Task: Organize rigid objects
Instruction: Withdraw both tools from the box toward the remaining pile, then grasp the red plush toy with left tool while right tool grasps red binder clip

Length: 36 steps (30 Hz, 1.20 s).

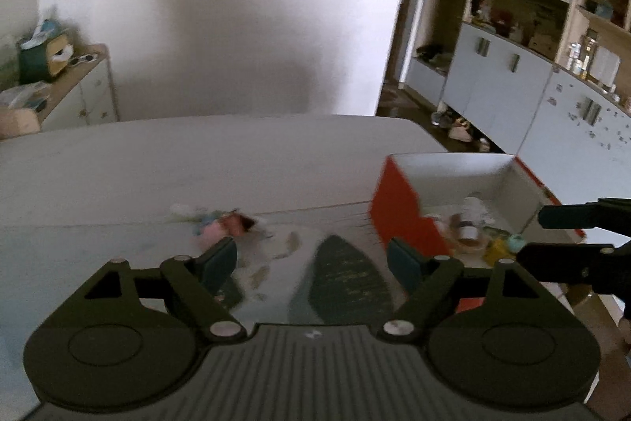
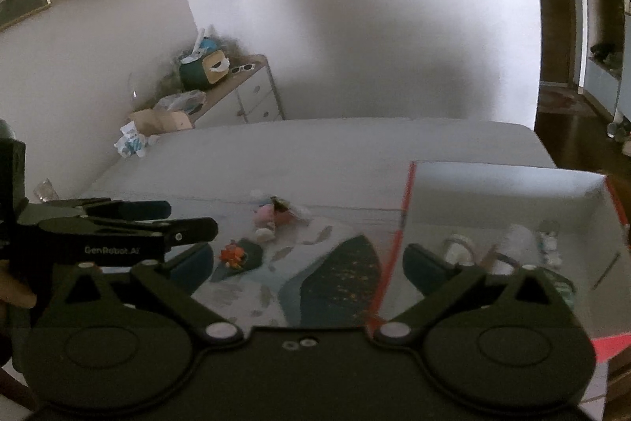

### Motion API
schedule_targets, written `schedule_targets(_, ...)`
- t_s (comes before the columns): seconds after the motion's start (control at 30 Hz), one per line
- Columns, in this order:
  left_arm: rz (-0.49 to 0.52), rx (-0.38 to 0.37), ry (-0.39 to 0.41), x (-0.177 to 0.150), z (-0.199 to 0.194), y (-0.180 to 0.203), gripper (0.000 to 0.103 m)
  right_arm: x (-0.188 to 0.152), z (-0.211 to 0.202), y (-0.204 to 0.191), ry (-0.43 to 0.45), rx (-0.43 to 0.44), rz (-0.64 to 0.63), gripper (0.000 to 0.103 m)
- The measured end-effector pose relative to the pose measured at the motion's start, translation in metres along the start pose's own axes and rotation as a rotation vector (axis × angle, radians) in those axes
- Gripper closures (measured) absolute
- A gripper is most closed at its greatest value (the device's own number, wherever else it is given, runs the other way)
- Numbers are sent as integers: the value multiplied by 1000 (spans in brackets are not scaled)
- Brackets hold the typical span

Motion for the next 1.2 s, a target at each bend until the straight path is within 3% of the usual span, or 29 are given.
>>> schedule_targets(0.27, -26, 22, -19, -15, 11, -59, 20, 1, 43, -34, -31, 6, -38, 1)
schedule_targets(0.57, -3, 75, -51, -39, 39, -104, 20, -1, 87, -46, -80, -17, -40, 1)
schedule_targets(0.93, -37, 42, -118, -63, 84, -125, 20, -2, 136, -54, -133, -65, -87, 2)
schedule_targets(1.2, -35, 26, -121, -72, 108, -126, 20, 0, 169, -44, -162, -125, -94, 6)
Point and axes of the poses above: each gripper's, at about its wrist camera, not at the fingertips, and z roughly the way its jaws point, y to its right, x to its top, the point moved 9 cm from there along z, roughly the way its jaws point, and after that the axes turned 4 degrees about y, right-handed, at the moved point
